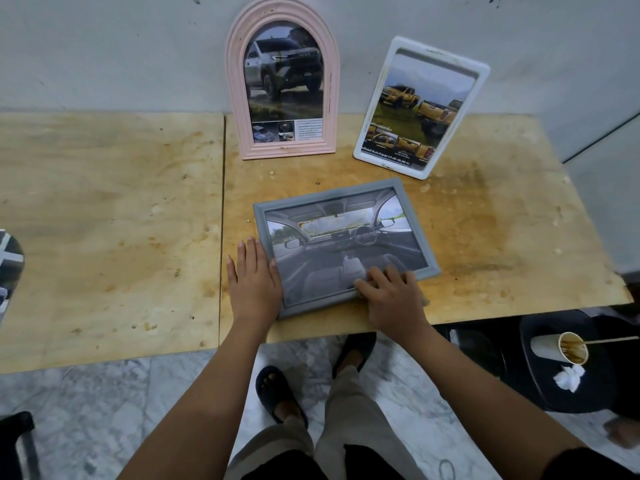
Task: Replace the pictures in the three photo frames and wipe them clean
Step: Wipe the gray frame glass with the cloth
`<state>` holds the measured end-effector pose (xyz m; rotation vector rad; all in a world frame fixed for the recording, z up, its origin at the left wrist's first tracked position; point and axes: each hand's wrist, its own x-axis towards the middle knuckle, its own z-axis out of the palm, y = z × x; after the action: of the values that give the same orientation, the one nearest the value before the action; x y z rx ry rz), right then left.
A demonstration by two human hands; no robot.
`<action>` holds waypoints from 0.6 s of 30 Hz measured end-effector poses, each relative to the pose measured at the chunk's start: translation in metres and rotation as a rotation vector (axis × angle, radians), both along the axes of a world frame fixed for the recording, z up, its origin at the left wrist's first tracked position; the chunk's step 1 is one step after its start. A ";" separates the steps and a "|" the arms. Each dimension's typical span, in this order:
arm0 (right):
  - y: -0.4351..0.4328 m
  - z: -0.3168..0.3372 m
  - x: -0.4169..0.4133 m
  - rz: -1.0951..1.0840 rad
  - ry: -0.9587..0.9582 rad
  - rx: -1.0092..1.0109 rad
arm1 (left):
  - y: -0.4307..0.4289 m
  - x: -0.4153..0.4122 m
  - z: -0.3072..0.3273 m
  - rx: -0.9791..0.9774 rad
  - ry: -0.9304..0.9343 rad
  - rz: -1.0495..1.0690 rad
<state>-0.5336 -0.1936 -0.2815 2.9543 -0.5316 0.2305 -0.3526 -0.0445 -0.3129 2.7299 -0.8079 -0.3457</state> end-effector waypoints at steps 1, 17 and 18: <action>-0.006 0.000 -0.004 -0.018 0.011 -0.019 | 0.000 0.000 0.000 0.010 0.007 0.001; -0.103 0.052 0.000 -0.897 -0.427 0.903 | -0.006 -0.001 0.011 -0.089 0.047 0.069; -0.104 0.054 0.009 -0.954 -0.506 1.078 | -0.008 -0.001 0.014 -0.120 0.062 0.097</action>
<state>-0.5247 -0.2978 -0.2270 2.9104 -2.7138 0.7448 -0.3536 -0.0528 -0.2992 2.6222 -0.6553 -0.3478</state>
